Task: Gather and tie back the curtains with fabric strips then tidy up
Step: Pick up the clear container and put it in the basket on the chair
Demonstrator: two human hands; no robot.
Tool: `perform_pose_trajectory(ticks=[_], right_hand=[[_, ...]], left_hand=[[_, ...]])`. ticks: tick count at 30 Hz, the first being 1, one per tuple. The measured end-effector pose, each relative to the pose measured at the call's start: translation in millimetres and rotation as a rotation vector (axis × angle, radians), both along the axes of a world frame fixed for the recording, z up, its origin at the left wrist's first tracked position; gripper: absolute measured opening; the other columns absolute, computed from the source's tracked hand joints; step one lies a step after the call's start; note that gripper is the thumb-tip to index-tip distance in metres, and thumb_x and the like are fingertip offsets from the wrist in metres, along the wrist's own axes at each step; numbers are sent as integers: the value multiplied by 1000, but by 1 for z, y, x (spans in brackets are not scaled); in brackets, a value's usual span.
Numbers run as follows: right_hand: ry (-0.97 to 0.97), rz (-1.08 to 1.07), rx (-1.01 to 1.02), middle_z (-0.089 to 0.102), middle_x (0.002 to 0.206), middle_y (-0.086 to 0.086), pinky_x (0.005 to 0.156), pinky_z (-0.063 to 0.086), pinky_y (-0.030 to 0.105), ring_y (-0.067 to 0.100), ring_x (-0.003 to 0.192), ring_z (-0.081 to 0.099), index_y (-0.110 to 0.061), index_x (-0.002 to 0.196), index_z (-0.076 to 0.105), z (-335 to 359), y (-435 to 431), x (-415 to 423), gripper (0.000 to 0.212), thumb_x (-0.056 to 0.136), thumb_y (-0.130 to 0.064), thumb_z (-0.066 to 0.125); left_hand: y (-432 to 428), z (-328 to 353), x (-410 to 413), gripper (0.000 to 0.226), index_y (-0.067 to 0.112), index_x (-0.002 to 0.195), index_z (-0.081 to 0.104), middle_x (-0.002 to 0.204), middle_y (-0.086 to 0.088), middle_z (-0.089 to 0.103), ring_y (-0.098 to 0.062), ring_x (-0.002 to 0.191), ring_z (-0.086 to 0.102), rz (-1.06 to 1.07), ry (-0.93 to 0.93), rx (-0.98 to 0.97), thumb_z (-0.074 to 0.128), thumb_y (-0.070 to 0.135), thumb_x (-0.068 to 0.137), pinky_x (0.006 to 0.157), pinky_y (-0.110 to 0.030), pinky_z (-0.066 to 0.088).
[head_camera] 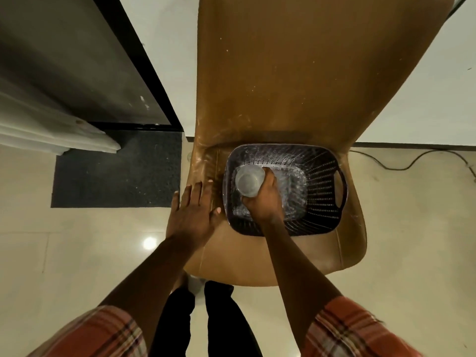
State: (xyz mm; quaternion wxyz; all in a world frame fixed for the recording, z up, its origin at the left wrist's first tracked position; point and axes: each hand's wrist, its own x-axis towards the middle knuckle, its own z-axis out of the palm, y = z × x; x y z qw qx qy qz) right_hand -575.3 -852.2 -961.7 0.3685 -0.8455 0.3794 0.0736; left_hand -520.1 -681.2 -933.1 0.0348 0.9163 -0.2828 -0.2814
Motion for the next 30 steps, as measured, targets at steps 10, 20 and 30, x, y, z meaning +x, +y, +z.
perform_pose_trajectory(ticks=[10, 20, 30], right_hand=[[43, 26, 97, 32, 148, 16, 91, 47, 44, 39, 125, 47, -14, 149, 11, -17, 3, 1, 98, 77, -13, 78], [-34, -50, -95, 13, 160, 14, 116, 25, 51, 34, 146, 14, -11, 154, 3, 17, 21, -31, 96, 83, -28, 65], [-79, -102, -367, 27, 156, 16, 119, 19, 43, 28, 145, 22, -6, 150, 24, 62, 154, -50, 67, 95, -38, 44]], left_hand=[[6, -11, -4, 67, 19, 152, 0, 160, -10, 9, -31, 147, 7, -3, 20, 22, 23, 51, 98, 119, -50, 6], [29, -3, -7, 67, 20, 152, 6, 159, -10, 16, -32, 146, 12, 53, 42, -84, 29, 51, 97, 118, -52, 10], [134, 34, 3, 65, 21, 152, 1, 160, -8, 13, -30, 147, 9, 48, 42, -47, 24, 50, 99, 119, -50, 12]])
